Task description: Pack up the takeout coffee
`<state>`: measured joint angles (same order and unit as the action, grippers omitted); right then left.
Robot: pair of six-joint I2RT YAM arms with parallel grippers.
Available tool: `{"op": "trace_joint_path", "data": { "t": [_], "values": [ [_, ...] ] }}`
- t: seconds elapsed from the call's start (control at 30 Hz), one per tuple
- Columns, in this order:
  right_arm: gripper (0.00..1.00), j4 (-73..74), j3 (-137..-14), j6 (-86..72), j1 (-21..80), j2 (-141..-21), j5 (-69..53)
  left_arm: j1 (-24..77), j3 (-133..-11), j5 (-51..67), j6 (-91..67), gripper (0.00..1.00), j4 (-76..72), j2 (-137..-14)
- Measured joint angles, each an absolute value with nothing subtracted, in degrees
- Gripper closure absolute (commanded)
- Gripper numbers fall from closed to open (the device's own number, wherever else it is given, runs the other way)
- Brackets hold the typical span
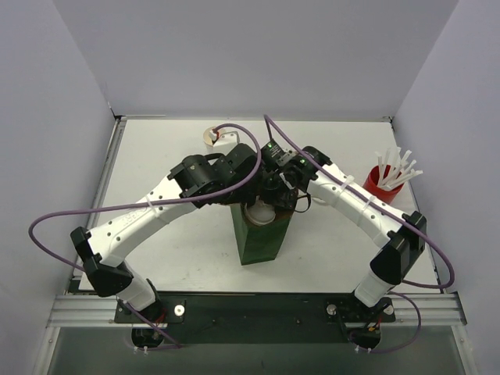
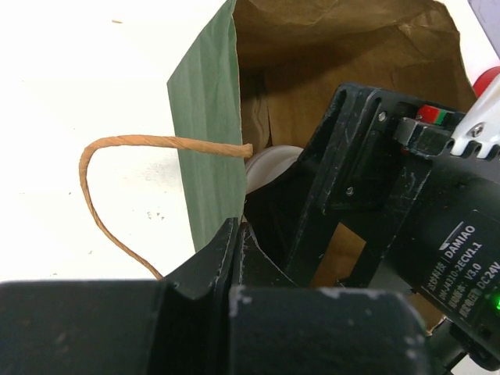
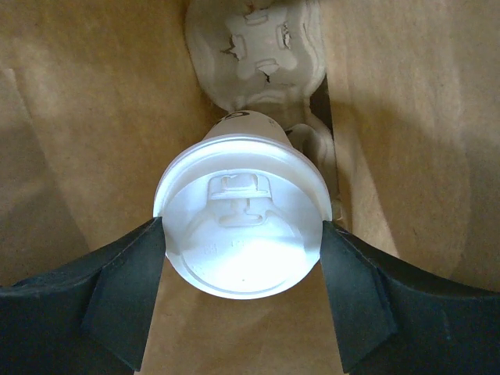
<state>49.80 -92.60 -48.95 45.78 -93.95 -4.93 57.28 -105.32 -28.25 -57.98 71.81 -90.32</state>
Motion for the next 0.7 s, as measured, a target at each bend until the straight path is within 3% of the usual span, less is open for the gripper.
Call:
{"op": "trace_joint_path", "data": {
  "t": [0.37, 0.53, 0.7],
  "values": [
    [0.62, 52.0, -93.1, -47.4, 47.8, -97.1, -5.2, 56.9, -99.7, -28.4, -59.1, 0.99, 70.9, -86.1],
    [0.63, 52.6, -93.4, -46.2, 49.5, -98.4, -5.1, 56.6, -96.8, -27.7, -58.9, 0.91, 69.1, -84.4],
    [0.63, 53.6, -94.7, -45.3, 50.4, -98.8, -5.1, 55.7, -94.9, -26.8, -58.3, 0.7, 68.2, -82.3]
  ]
}}
